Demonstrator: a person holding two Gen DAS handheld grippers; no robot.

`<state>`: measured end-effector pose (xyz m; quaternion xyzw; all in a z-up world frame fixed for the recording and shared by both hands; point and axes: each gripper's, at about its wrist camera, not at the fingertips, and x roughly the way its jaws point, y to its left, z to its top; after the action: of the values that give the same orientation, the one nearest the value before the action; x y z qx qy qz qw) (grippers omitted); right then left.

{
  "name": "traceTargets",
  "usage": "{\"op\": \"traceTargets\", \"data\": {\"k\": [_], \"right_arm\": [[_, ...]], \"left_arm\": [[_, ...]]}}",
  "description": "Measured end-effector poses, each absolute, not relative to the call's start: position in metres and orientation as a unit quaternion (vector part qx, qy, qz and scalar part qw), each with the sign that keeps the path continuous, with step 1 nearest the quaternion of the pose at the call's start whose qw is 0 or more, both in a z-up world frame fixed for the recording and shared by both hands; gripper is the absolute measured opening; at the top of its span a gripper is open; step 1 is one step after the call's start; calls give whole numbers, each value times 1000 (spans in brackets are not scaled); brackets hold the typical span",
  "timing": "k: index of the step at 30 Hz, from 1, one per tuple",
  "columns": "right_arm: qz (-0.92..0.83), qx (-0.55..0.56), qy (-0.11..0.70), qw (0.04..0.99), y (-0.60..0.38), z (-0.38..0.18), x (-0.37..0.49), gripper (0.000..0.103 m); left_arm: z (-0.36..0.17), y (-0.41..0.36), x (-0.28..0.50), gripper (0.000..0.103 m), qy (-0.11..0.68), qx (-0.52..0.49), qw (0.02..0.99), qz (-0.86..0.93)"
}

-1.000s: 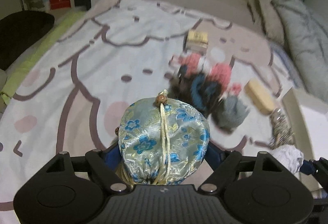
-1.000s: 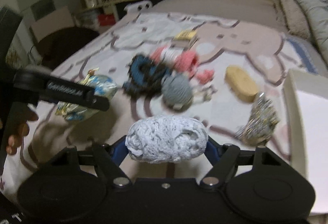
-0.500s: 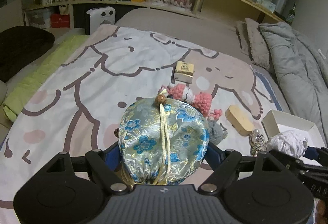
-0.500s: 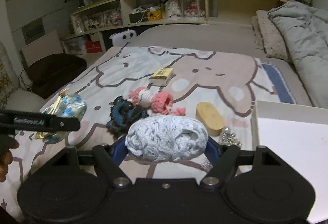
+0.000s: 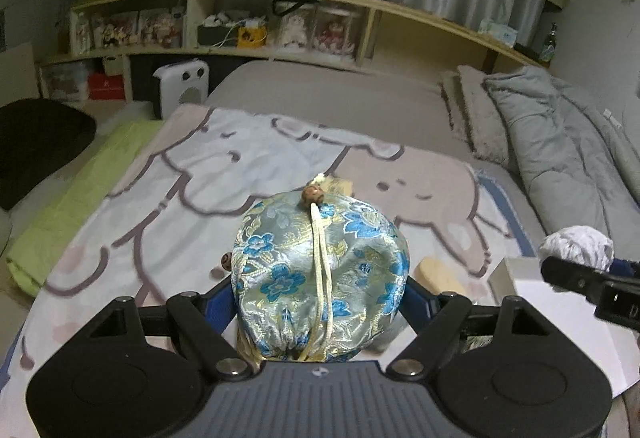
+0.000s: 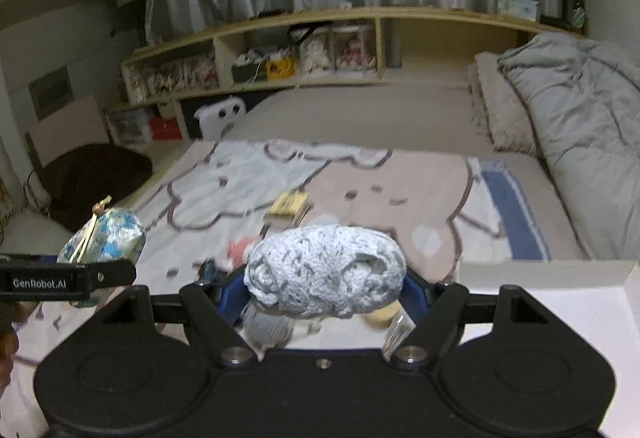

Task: Organize objects
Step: 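Close the left tool on the floral pouch while the right tool grasps the lace bundle, then carry both items into the white box and open both tools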

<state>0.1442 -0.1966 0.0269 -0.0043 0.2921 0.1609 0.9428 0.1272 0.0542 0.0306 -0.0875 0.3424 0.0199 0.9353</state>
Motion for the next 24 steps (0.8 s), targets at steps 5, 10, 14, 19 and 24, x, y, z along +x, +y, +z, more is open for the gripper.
{"op": "traceTargets", "data": {"k": [5,10,14,19,24], "right_arm": [[125,-19,289,949,-231,42,162,77],[88,-18,296,951,-278,48,176,77],[63,-14,301,952,-316,45,184,77],[38,-14,315,948,-355,32,197,77],[18,-6,337,941,-392,11,211,77]], "left_arm": [[45,17,152,82,331,-77,940,-9],[50,-35,178,82,328,-72,940,-54],[43,-81,194,82,332,-62,937,-87],[24,-134,211,82,346,-47,929,-124],[-1,-178,229,82,365,-37,917,-158]]}}
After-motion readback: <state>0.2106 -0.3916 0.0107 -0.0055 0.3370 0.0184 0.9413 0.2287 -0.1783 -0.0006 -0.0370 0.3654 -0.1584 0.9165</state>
